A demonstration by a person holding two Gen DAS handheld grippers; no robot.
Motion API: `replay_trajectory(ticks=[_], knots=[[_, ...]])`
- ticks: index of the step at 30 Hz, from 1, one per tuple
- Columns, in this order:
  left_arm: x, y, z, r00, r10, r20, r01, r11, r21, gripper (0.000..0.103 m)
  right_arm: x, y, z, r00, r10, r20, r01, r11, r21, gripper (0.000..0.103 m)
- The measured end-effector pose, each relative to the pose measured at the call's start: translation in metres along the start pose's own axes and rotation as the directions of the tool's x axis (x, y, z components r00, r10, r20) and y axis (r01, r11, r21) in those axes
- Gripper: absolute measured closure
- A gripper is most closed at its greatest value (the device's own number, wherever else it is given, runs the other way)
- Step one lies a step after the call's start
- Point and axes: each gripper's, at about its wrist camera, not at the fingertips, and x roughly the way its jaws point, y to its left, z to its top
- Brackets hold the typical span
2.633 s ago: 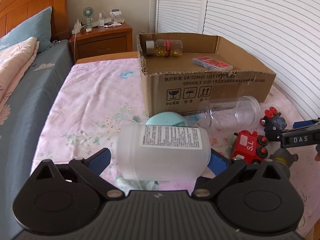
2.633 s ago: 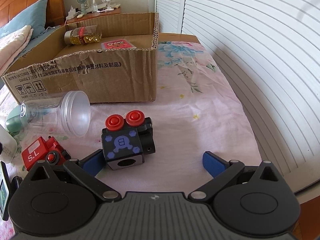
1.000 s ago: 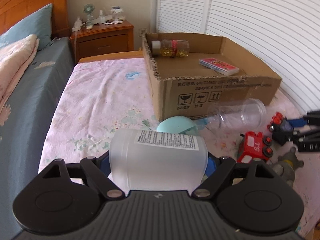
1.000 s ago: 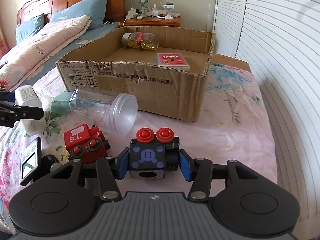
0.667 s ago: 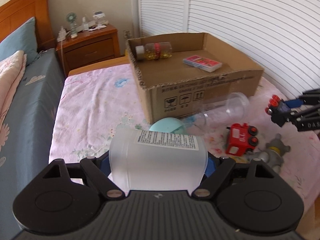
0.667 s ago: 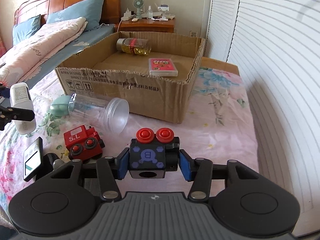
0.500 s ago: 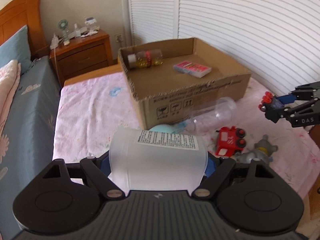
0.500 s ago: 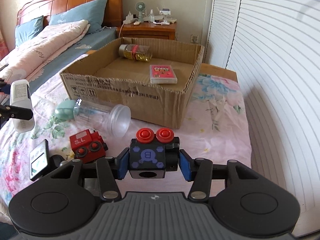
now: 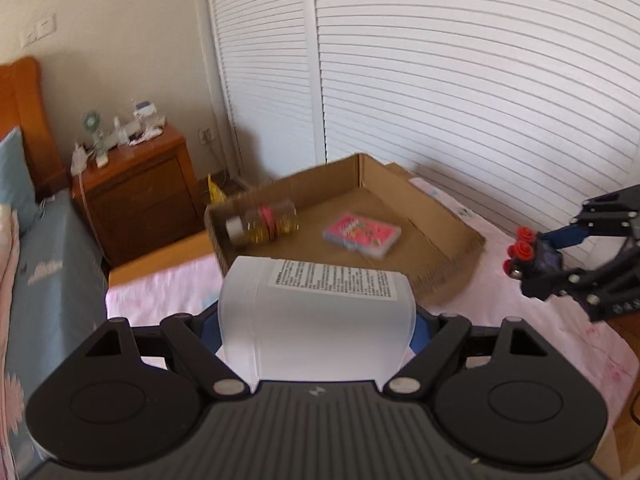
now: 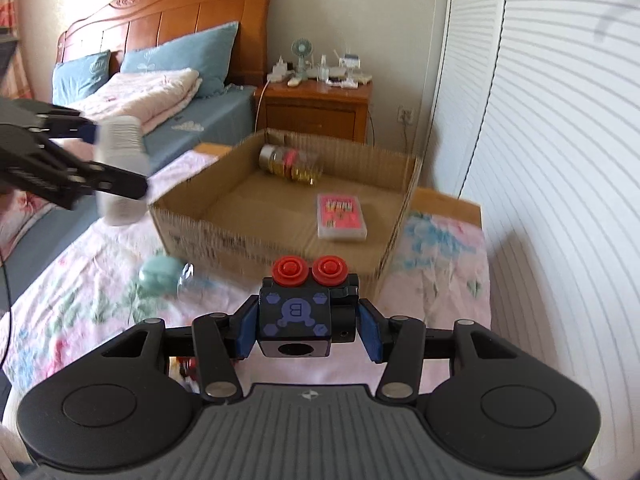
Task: Organize rigid objects
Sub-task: 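Place the white bottle in the box with the left tool while the right tool drops the block in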
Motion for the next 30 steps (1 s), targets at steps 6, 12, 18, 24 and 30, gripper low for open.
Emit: replay_trajectory(ticks=[6,12,18,24,30], knots=[[0.051,0.012,0.027,0.995,-0.01,-0.095,0.01,1.0,0.001,0.019,0.001,-0.002,0.02,0.999,-0.012,0.029,0.013,1.0,-0.015,0.047],[0.078,0.025,0.034,0.995,0.073,-0.064,-0.076,0.996,-0.049,0.006,0.011,-0.003,0.031,0.999,-0.009,0.032,0.009,1.0,-0.004,0.047],[0.066,0.032,0.022,0.995,0.078,-0.066,-0.083,0.993,-0.079,0.006,0.019,0.0,0.034,1.0,-0.001,0.019,0.002,1.0,-0.002,0.047],[0.025,0.026,0.002,0.997,0.074,-0.011,-0.074,0.993,-0.097,0.004,0.025,0.002,0.04,1.0,-0.002,0.022,0.002,1.0,-0.001,0.047],[-0.013,0.009,-0.034,0.995,0.1,0.015,-0.098,0.988,-0.119,0.004,0.033,0.001,0.051,1.0,0.0,0.024,0.0,1.0,0.006,0.047]])
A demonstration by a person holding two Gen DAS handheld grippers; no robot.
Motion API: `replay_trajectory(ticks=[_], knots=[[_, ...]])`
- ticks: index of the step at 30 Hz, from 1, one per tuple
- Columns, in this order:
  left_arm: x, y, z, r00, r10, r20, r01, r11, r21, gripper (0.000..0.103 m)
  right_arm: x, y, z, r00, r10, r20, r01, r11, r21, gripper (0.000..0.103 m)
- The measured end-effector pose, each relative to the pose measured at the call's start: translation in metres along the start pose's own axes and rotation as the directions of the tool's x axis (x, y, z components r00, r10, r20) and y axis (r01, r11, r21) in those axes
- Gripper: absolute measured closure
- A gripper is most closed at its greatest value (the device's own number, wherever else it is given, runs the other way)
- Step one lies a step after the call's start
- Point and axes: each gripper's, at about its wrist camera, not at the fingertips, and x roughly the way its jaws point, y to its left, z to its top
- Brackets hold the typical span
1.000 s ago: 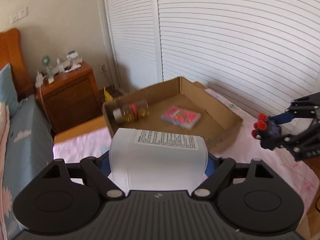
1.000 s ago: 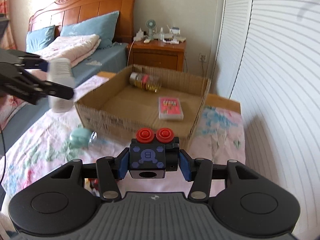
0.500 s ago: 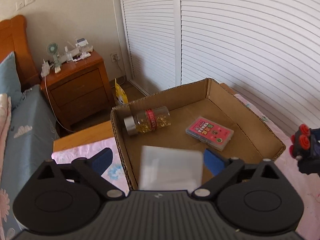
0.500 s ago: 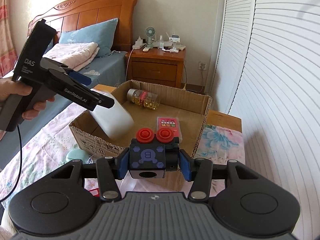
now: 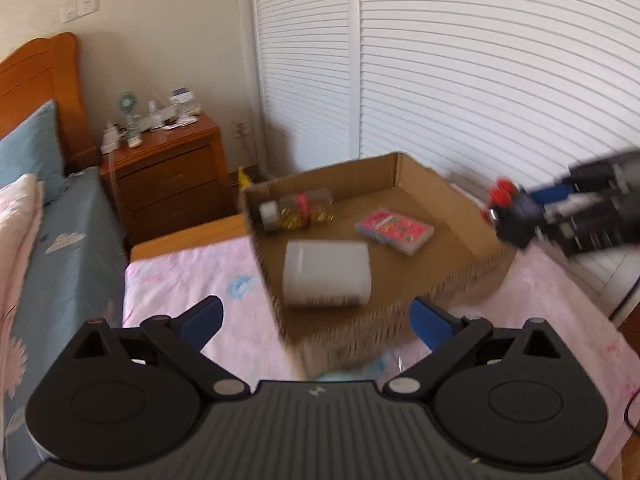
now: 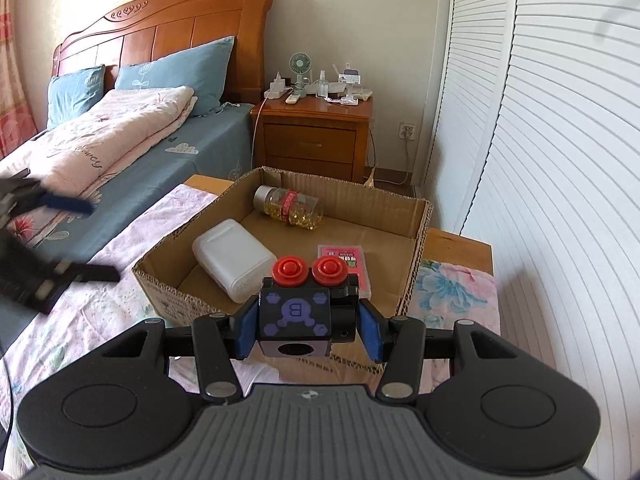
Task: Organize rigid objects
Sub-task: 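Place the white bottle in the box with the left tool while the right tool drops the block in, then move the left tool to the black timer while the right tool approaches the grey toy dog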
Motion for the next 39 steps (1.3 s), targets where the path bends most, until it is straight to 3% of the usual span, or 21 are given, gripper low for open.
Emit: replay_trajectory(ticks=[5,9,10,11,13,26,39], knots=[[-0.017,0.001,-0.03,0.994,0.107,0.006,-0.107,0.991,-0.077,0.004,0.01,0.0,0.012,1.0,-0.004,0.0,0.004,1.0,0.001,0.047],[-0.021,0.008,-0.045,0.995,0.099,-0.011,-0.1,0.985,-0.139,0.004,0.02,0.001,0.023,1.0,-0.021,-0.005,0.021,1.0,-0.005,0.046],[-0.023,0.01,-0.047,0.995,0.1,-0.014,-0.101,0.984,-0.146,0.004,0.022,0.0,0.025,1.0,-0.019,-0.009,0.019,1.0,0.0,0.033],[-0.024,0.012,-0.048,0.994,0.106,-0.017,-0.107,0.982,-0.154,0.004,0.024,0.0,0.026,1.0,-0.027,-0.011,0.027,1.0,0.007,0.014],[-0.026,0.015,-0.051,0.994,0.109,-0.016,-0.11,0.98,-0.167,0.004,0.022,0.0,0.025,0.998,-0.054,0.015,0.054,0.998,0.03,0.0],[-0.033,0.007,-0.063,0.997,0.08,-0.024,-0.083,0.984,-0.158,0.004,0.003,0.018,-0.011,0.994,-0.096,-0.051,0.1,0.993,0.068,0.0],[-0.037,-0.003,-0.088,0.999,0.039,-0.029,-0.043,0.988,-0.145,0.001,-0.018,0.063,-0.091,0.992,-0.041,-0.122,0.046,0.998,0.039,0.0]])
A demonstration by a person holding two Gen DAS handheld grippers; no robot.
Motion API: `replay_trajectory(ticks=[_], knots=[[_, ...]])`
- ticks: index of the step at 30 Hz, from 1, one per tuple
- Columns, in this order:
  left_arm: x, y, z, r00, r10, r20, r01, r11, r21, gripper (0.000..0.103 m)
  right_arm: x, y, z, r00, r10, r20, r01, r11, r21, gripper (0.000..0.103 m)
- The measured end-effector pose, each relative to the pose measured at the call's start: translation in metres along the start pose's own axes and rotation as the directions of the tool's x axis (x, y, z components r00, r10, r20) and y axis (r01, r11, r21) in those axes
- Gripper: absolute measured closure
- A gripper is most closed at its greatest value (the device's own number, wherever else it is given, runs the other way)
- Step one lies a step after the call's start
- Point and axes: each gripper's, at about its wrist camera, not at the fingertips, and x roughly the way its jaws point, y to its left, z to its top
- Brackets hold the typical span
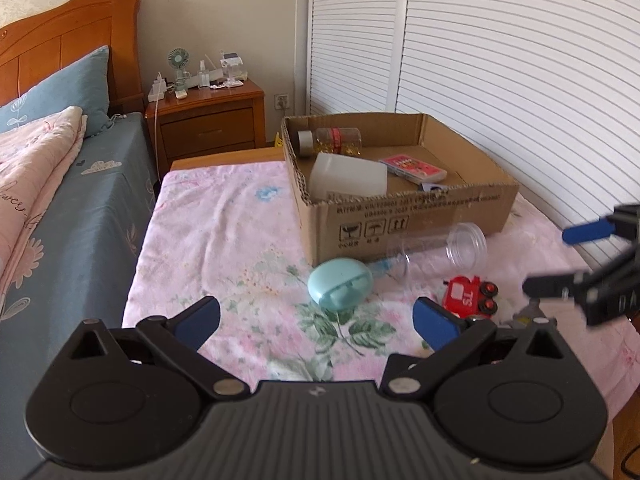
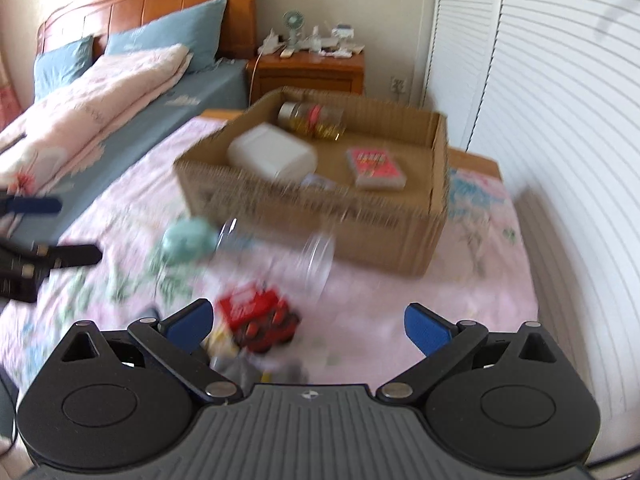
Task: Organize rigid objects
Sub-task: 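Move the left tool to the black timer while the right tool approaches the grey toy dog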
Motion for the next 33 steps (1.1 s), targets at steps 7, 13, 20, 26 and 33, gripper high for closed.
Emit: replay_trajectory(ticks=[7,13,20,26,33], knots=[[-0.001,-0.001,-0.01,1.0,-0.013,0.002,0.013,1.0,0.009,0.001,0.011,0.017,-0.037,0.995,0.001,-0.1,-0.004,1.0,-0.03,0.0],[0.0,-0.002,-0.015,1.0,-0.022,0.008,0.022,1.0,0.012,0.001,0.026,0.027,-0.05,0.989,-0.007,-0.15,0.001,0.999,-0.045,0.0],[0.003,-0.004,-0.018,1.0,-0.001,-0.005,0.001,1.0,0.029,0.001,0.04,0.033,-0.047,0.989,-0.065,-0.132,0.058,0.997,-0.059,0.0],[0.006,-0.009,-0.022,0.999,-0.018,-0.027,0.019,0.999,0.049,0.001,0.048,0.029,-0.043,0.99,-0.086,-0.115,0.083,0.996,-0.028,0.0],[0.011,-0.023,-0.029,0.993,-0.088,-0.079,0.098,0.988,0.122,0.001,0.044,-0.005,-0.052,0.988,-0.093,-0.122,0.102,0.992,0.074,0.0]])
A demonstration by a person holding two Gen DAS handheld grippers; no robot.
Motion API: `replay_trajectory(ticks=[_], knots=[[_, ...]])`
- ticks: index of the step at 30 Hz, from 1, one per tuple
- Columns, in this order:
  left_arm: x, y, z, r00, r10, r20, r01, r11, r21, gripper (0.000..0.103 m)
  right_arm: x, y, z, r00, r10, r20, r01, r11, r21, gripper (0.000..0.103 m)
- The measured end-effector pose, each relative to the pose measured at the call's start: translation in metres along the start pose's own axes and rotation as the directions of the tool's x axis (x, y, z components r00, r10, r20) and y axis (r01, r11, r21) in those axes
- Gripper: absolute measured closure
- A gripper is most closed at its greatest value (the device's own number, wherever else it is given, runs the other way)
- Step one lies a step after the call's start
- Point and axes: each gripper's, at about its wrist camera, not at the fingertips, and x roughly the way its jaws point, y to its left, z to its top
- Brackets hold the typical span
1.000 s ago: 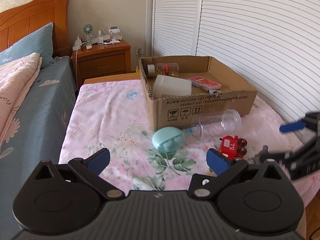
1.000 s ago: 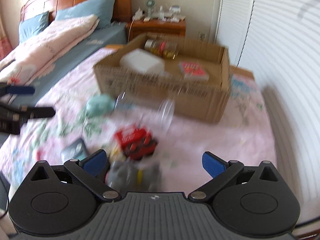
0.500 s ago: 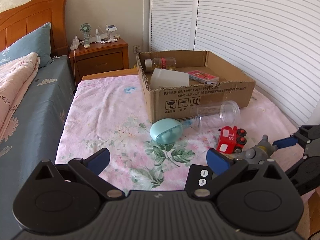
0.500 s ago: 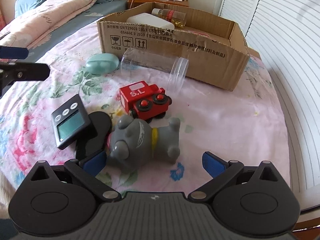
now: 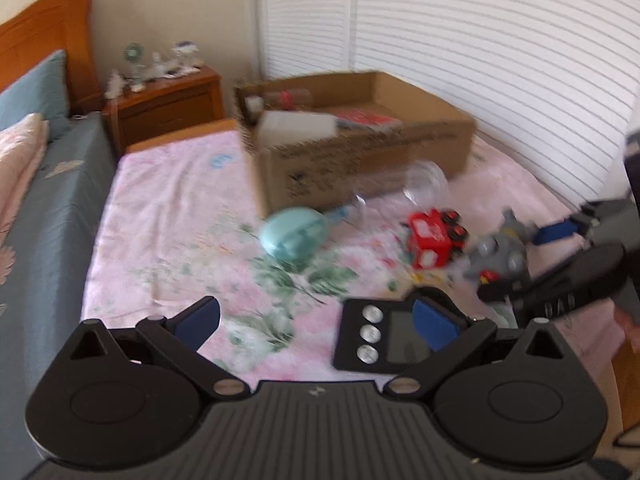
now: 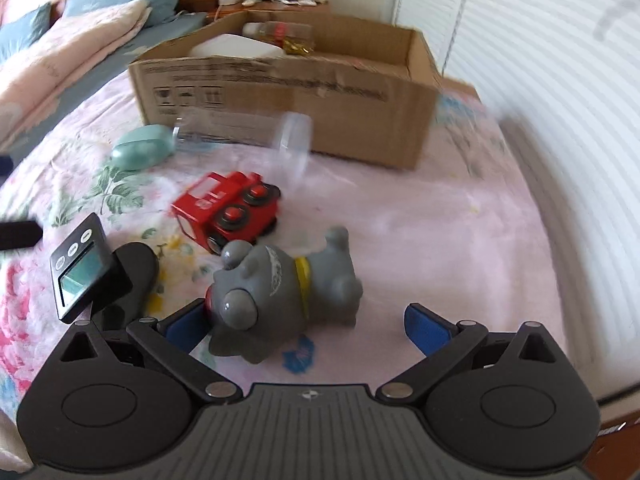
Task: Organize rigid objects
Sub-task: 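Move the left tool to the black timer while the right tool approaches the grey toy dog, then grasp the black timer with the left tool while the right tool grasps the grey toy dog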
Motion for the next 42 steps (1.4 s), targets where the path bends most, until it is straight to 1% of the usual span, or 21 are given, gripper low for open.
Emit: replay_trajectory(ticks=[1,5,10,13,14,15,16,18,19,21,23,26,29,32,37,42], knots=[[0.002,-0.003,-0.001,1.0,-0.018,-0.014,0.018,1.0,0.01,0.001,-0.001,-0.003,-0.002,1.0,0.011,0.008,-0.011,1.0,0.006,0.0],[0.014,-0.012,-0.005,0.994,-0.084,-0.063,0.086,0.996,0.031,0.001,-0.002,-0.003,-0.008,0.999,0.01,0.034,-0.009,1.0,-0.009,0.0],[0.026,-0.019,-0.007,0.991,-0.103,-0.08,0.106,0.994,0.035,0.002,-0.003,-0.002,-0.01,0.998,0.009,0.054,-0.009,1.0,-0.008,0.0],[0.032,-0.017,-0.006,0.988,-0.125,-0.094,0.127,0.992,0.015,0.01,-0.003,-0.003,-0.012,0.998,0.012,0.069,-0.011,1.0,-0.012,0.0],[0.033,-0.015,-0.006,0.985,-0.139,-0.098,0.141,0.99,0.006,0.018,-0.004,-0.003,-0.012,0.997,0.013,0.071,-0.012,1.0,-0.012,0.0],[0.034,-0.013,-0.006,0.982,-0.159,-0.099,0.16,0.987,-0.006,0.022,-0.004,-0.003,-0.012,0.997,0.013,0.072,-0.012,1.0,-0.012,0.0],[0.035,-0.011,-0.005,0.979,-0.178,-0.102,0.176,0.984,-0.022,0.024,-0.004,-0.003,-0.013,0.997,0.013,0.074,-0.012,1.0,-0.012,0.0],[0.037,-0.009,-0.005,0.972,-0.212,-0.102,0.209,0.977,-0.045,0.033,-0.004,-0.003,-0.012,0.997,0.014,0.074,-0.013,1.0,-0.013,0.0],[0.037,-0.008,-0.004,0.971,-0.217,-0.102,0.213,0.976,-0.052,0.033,-0.003,-0.003,-0.012,0.997,0.014,0.074,-0.013,1.0,-0.013,0.0],[0.037,-0.008,-0.004,0.973,-0.208,-0.102,0.203,0.978,-0.052,0.033,-0.004,-0.003,-0.013,0.997,0.014,0.075,-0.013,1.0,-0.013,0.0],[0.035,-0.005,-0.004,0.979,-0.178,-0.099,0.174,0.983,-0.053,0.033,-0.004,-0.003,-0.012,0.997,0.014,0.074,-0.013,1.0,-0.012,0.0],[0.033,0.001,-0.006,0.99,-0.091,-0.107,0.088,0.995,-0.036,0.033,-0.004,-0.003,-0.013,0.997,0.012,0.079,-0.012,1.0,-0.012,0.0],[0.034,0.01,-0.012,0.992,-0.032,-0.122,0.029,0.999,-0.024,0.033,-0.004,-0.003,-0.013,0.996,0.011,0.085,-0.01,1.0,-0.011,0.0],[0.031,0.014,-0.016,0.993,-0.017,-0.114,0.016,1.0,-0.015,0.033,-0.004,-0.002,-0.013,0.996,0.009,0.087,-0.009,1.0,-0.009,0.0],[0.032,0.012,-0.016,0.995,-0.02,-0.102,0.019,1.0,-0.008,0.028,-0.004,-0.002,-0.014,0.995,0.008,0.096,-0.007,1.0,-0.008,0.0],[0.032,0.01,-0.016,0.995,-0.026,-0.101,0.026,1.0,-0.001,0.028,-0.002,-0.002,-0.012,0.995,0.026,0.1,-0.023,0.999,-0.03,0.0]])
